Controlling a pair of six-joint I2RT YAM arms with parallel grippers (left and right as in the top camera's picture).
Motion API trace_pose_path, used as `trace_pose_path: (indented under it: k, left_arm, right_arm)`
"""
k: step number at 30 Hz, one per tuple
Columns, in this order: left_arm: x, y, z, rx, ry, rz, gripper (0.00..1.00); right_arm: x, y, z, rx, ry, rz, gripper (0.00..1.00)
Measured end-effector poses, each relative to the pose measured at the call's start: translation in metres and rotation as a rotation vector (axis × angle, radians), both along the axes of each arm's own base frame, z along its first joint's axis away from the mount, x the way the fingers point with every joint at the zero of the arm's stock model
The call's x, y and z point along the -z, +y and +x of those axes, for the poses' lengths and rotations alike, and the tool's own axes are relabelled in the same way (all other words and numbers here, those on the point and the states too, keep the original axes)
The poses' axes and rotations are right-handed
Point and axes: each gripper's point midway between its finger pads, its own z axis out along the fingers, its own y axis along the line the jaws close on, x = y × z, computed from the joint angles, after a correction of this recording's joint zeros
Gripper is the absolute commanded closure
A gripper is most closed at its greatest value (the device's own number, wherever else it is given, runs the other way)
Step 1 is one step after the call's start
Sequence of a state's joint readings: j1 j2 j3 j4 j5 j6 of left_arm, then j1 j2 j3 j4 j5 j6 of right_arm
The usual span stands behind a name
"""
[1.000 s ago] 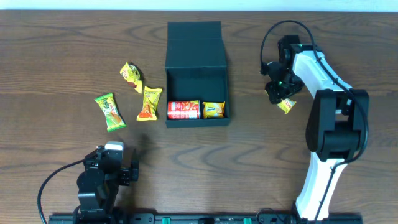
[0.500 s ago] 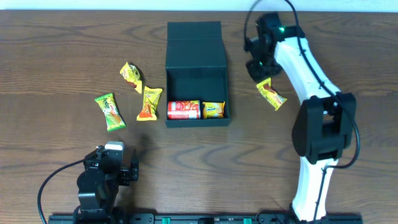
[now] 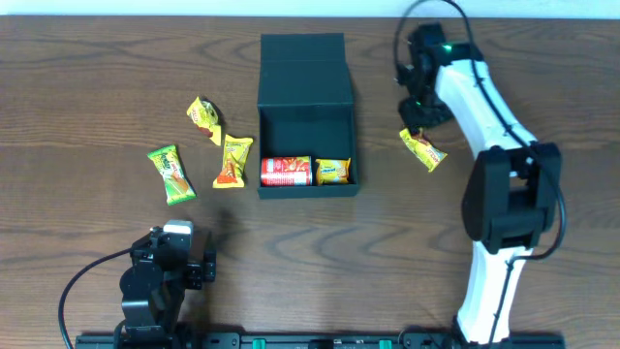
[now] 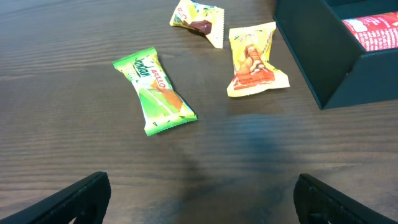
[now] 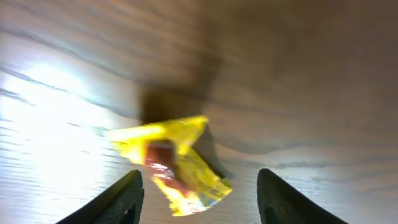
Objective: Pack container
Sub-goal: 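Move the right gripper to the yellow wrapped snack and grasp it, then lift the yellow wrapped snack and carry it into the box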
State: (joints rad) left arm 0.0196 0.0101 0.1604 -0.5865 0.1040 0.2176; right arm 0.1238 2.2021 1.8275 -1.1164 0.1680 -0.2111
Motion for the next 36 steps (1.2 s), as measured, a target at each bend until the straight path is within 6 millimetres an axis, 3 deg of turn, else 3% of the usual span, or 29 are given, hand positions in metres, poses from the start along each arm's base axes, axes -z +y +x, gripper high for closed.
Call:
trace_pose_path:
  k: [3, 11, 18, 23, 27, 31, 36]
  left_arm:
    - [0.0, 0.0, 0.0, 0.0, 0.0, 0.0, 0.05]
    - [0.0, 0.0, 0.0, 0.0, 0.0, 0.0, 0.05]
    - [0.0, 0.0, 0.0, 0.0, 0.0, 0.0, 0.05]
    - [0.0, 0.0, 0.0, 0.0, 0.0, 0.0, 0.05]
    - [0.0, 0.0, 0.0, 0.0, 0.0, 0.0, 0.05]
    - [0.0, 0.0, 0.0, 0.0, 0.0, 0.0, 0.05]
    - [0.0, 0.0, 0.0, 0.0, 0.0, 0.0, 0.05]
  right_arm:
    - [0.007, -0.008, 0.005, 0.02, -0.019, 0.027, 0.38]
    - [0.014, 0.014, 0.0, -0.042, 0.005, 0.142, 0.34]
    - [0.015, 0.019, -0.002, -0.059, 0.014, 0.17, 0.35]
    - [0.031, 0.019, -0.012, -0.069, 0.045, 0.177, 0.37]
    - [0.041, 0.019, -0.02, -0.075, 0.066, 0.18, 0.49]
    - [0.043, 0.02, -0.02, -0.08, 0.061, 0.183, 0.7]
    - [0.044, 0.021, -0.02, -0.079, 0.06, 0.183, 0.8]
